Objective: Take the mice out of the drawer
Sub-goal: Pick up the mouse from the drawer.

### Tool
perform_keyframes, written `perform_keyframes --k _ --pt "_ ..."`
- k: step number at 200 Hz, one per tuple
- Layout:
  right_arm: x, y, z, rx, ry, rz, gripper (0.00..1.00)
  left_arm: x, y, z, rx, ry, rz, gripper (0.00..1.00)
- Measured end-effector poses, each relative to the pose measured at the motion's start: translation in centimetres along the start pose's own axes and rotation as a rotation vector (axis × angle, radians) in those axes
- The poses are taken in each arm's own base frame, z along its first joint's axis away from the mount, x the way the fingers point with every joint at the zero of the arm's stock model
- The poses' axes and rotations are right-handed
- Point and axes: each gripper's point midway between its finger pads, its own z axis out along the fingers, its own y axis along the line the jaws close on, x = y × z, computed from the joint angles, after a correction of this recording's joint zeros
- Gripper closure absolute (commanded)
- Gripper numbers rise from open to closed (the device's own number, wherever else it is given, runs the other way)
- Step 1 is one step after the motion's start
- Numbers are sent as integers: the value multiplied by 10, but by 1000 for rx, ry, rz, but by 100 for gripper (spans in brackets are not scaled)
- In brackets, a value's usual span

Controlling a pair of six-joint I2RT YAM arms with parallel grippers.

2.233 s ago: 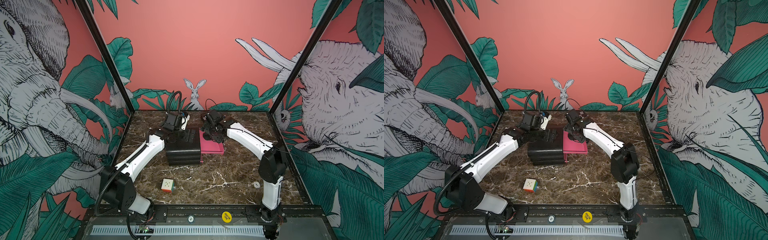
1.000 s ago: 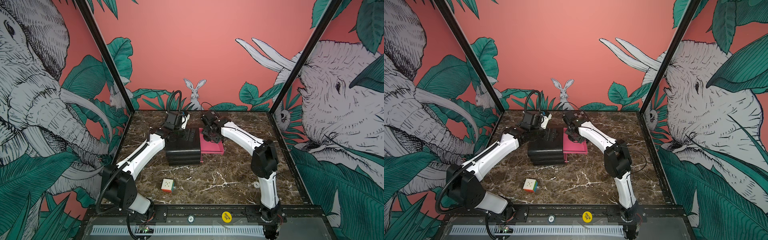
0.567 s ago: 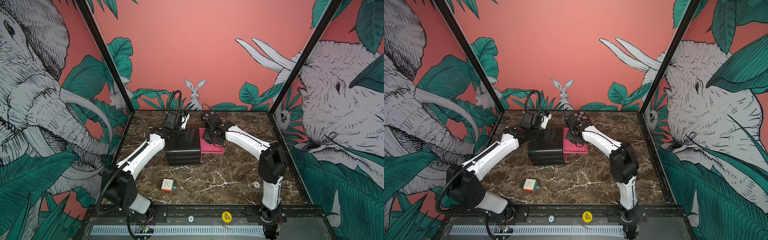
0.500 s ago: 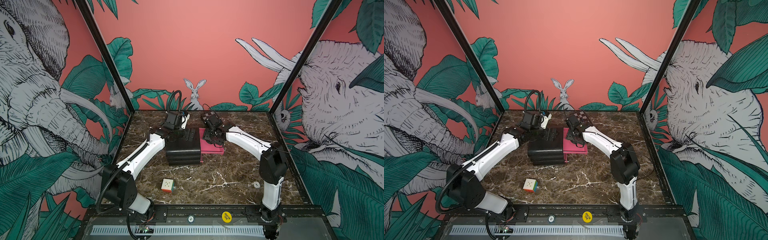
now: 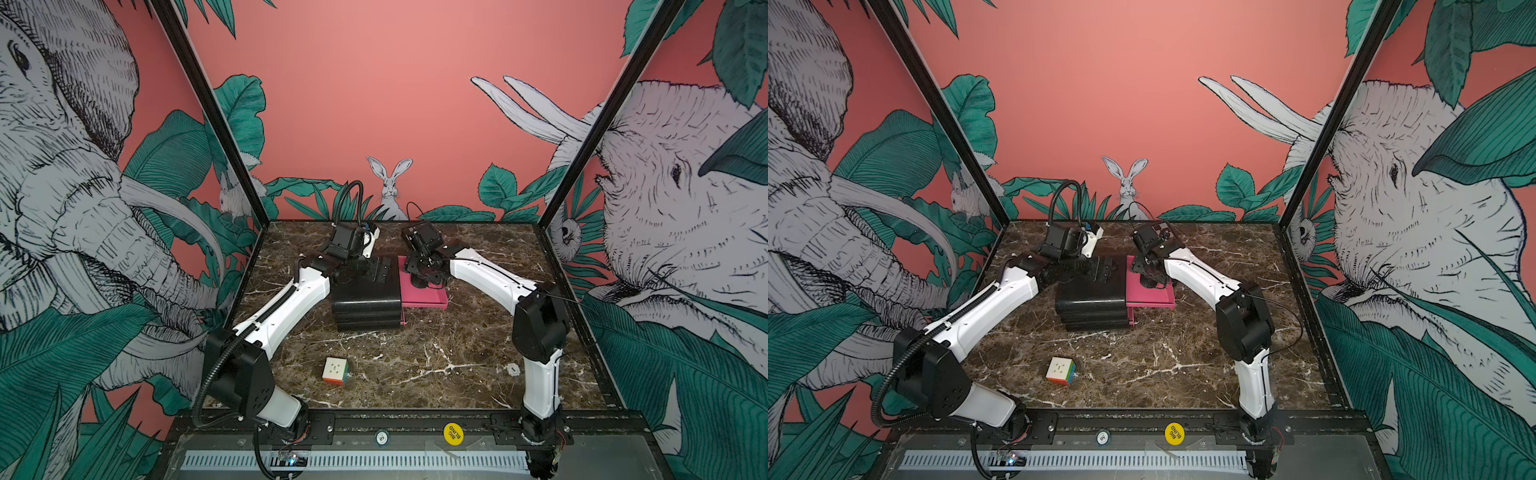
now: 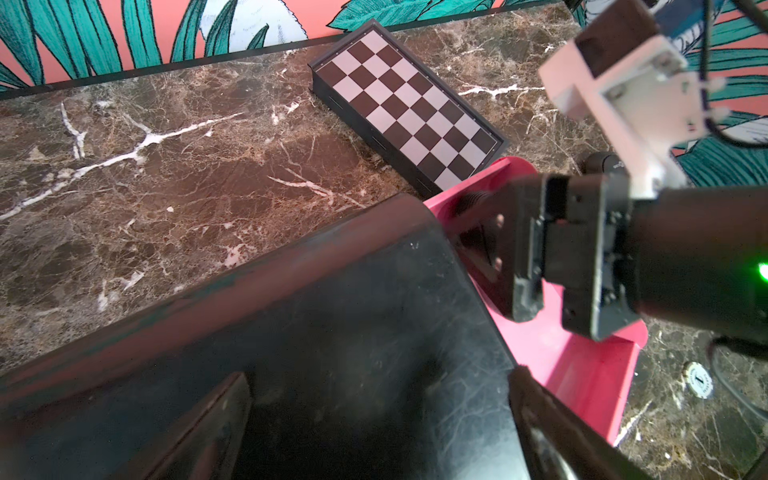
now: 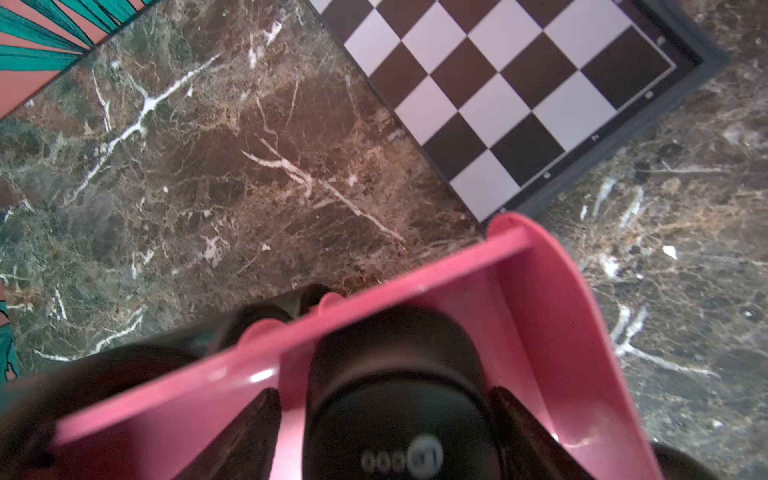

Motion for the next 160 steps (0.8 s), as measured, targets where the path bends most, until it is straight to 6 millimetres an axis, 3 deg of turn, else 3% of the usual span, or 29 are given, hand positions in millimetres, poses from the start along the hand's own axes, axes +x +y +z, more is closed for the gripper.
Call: perform_keyframes --k 118,160 --pt "4 0 0 -27 14 -86 30 -5 1 5 -6 -7 2 1" --pt "6 1 -2 -37 22 -108 39 -6 2 6 -9 -10 1 1"
